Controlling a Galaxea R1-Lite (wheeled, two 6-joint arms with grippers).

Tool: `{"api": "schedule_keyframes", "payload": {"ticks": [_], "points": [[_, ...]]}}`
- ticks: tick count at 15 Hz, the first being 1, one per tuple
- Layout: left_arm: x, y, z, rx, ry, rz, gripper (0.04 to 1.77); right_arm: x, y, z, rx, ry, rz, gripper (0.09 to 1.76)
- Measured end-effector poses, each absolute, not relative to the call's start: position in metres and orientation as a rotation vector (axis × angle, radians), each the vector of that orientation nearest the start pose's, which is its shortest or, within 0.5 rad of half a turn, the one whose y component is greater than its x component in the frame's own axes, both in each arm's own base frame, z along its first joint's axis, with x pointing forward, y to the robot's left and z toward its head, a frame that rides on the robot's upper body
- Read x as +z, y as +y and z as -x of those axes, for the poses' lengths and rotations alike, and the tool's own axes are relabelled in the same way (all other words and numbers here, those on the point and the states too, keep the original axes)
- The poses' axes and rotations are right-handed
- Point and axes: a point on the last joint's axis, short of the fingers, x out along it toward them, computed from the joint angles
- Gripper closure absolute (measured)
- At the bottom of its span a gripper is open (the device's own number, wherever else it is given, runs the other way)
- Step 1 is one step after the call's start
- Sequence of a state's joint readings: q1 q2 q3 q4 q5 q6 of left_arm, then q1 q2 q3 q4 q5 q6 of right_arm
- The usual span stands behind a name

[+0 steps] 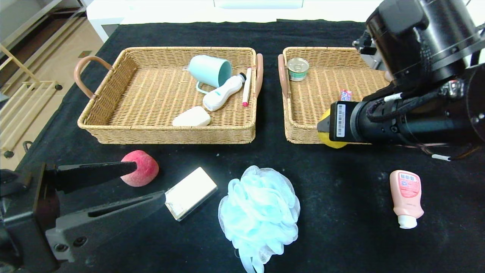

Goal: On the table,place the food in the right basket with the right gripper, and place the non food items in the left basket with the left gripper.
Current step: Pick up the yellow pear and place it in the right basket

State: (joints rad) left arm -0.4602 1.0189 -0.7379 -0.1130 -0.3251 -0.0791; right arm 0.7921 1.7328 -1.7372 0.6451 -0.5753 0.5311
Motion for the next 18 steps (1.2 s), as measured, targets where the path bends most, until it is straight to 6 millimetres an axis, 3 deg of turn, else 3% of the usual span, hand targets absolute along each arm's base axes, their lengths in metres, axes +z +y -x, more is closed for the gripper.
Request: {"api": "schedule_keyframes", "payload": {"ticks": [6,14,18], "points": [[0.264,-0.064,-0.113,-0.776,0.195,0.064,0.09,0.344,0.189,-0.247,0.118,0.425,-0.12,0.72],[0.268,-0.062,-0.109,-0.778,0.171,0.065,0.09,0.335,0.18,-0.303,0.05,0.301,-0.105,0.72],[0.267,-0.062,-0.109,-0.78,0.175,0.064,0.09,0.326,0.18,-0.319,0.032,0.307,-0.072,0.72]]}}
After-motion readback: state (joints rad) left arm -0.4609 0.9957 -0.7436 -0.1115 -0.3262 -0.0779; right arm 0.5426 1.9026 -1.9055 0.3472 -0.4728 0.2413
